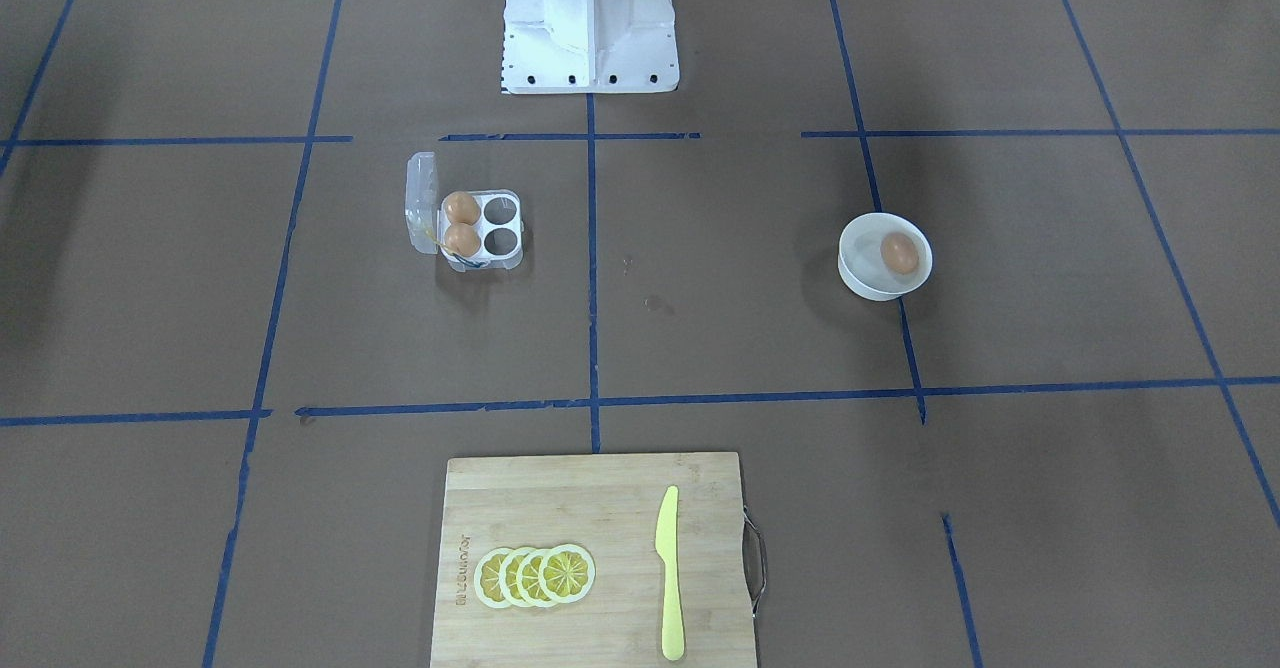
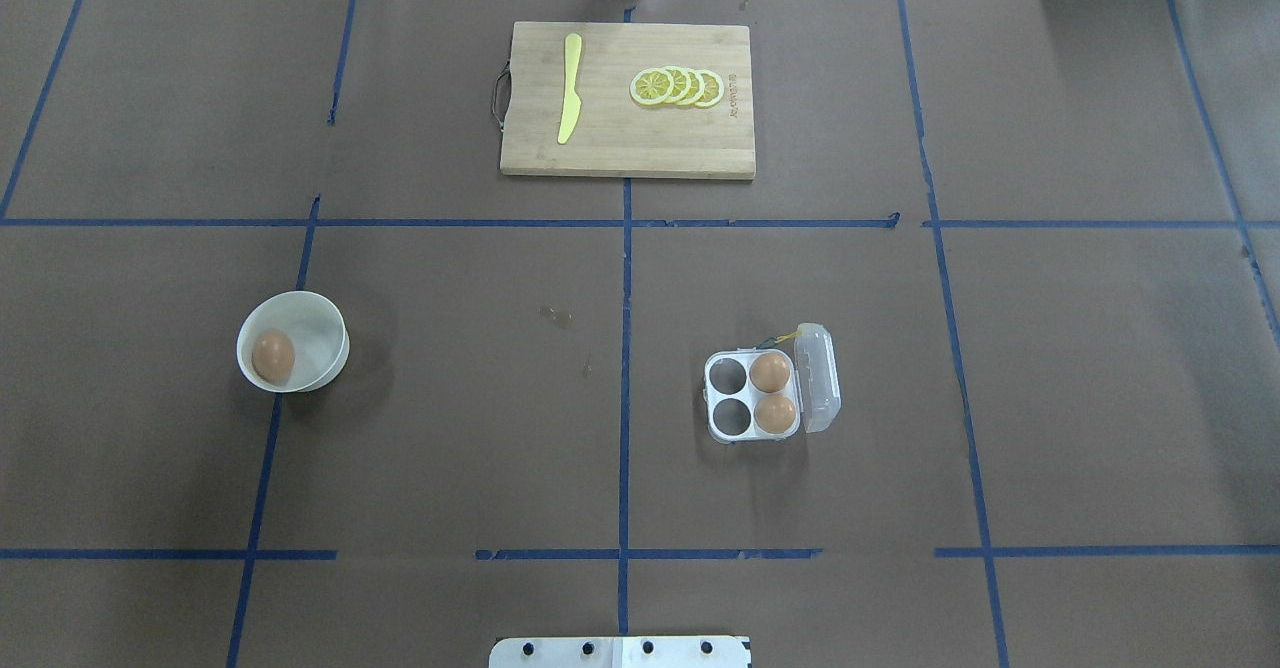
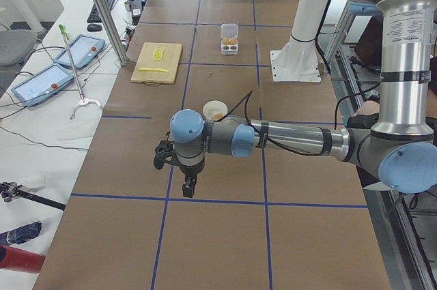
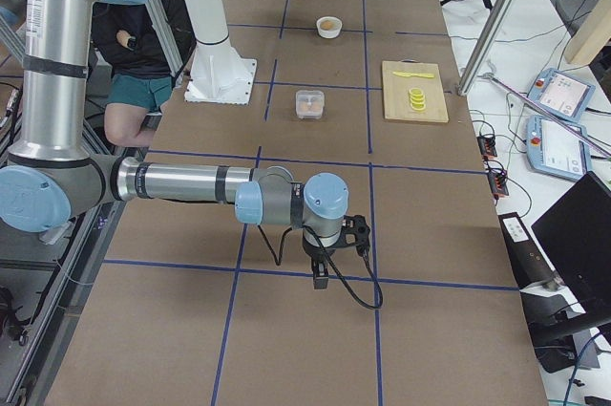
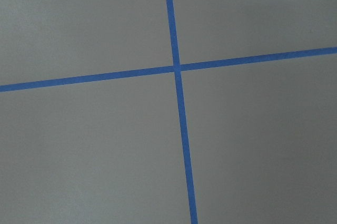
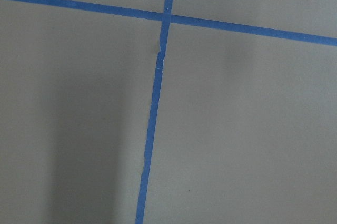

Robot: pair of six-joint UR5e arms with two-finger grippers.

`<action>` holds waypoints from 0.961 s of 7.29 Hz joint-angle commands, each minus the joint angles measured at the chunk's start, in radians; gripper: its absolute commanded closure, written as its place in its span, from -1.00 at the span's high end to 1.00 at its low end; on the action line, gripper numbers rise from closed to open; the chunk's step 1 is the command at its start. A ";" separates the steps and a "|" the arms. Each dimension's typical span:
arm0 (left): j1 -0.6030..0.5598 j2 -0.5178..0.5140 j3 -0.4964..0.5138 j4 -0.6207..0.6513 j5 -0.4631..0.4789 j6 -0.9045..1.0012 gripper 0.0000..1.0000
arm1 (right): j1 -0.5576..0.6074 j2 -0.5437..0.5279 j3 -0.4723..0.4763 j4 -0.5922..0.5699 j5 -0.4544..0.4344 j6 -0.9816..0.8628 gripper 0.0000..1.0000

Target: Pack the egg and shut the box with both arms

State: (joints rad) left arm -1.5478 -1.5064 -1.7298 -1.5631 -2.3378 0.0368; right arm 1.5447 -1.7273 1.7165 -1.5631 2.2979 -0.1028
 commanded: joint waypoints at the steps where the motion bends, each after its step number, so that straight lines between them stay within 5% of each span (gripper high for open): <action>1: 0.003 -0.005 0.001 -0.002 0.000 0.005 1.00 | -0.002 0.000 -0.006 -0.002 0.000 0.002 1.00; 5: 0.005 -0.003 -0.013 -0.061 0.002 0.015 1.00 | -0.011 0.003 0.008 0.014 0.021 0.002 1.00; 7: 0.041 -0.006 0.003 -0.153 0.000 0.015 1.00 | -0.026 0.009 0.014 0.025 0.101 0.009 1.00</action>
State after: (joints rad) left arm -1.5295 -1.5066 -1.7334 -1.6766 -2.3363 0.0556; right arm 1.5269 -1.7229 1.7259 -1.5432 2.3559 -0.0977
